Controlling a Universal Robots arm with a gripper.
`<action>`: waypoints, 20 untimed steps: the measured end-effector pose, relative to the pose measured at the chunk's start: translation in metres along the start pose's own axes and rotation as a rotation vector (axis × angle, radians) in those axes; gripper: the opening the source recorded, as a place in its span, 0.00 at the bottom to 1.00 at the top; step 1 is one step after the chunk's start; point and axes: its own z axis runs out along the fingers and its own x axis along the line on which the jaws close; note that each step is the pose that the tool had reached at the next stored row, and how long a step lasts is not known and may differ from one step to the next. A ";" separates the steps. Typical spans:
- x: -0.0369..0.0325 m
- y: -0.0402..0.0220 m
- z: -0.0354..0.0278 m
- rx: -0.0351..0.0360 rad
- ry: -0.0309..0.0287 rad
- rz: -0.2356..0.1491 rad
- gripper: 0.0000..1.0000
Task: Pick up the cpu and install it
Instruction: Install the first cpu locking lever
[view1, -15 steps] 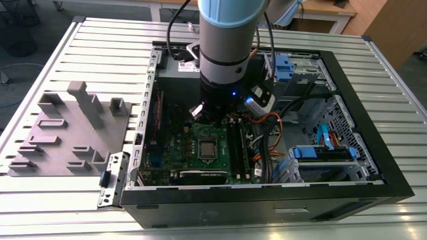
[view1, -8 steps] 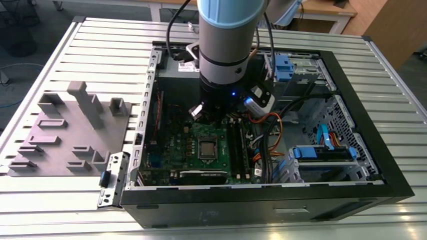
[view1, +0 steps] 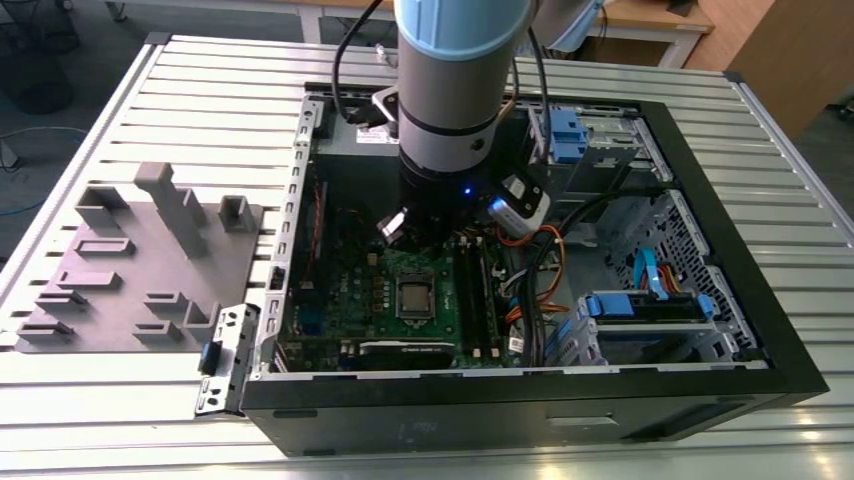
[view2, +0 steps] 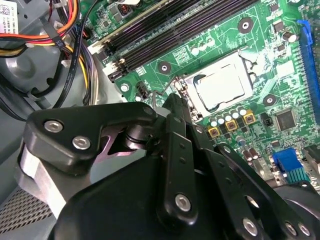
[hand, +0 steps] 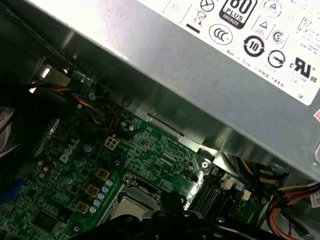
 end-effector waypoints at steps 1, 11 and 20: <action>-0.0001 0.0001 0.0000 0.0001 0.0000 0.000 0.11; -0.0014 0.0011 -0.0159 0.0001 0.0001 0.000 0.11; -0.0047 0.0021 -0.0232 0.0000 0.0000 0.000 0.11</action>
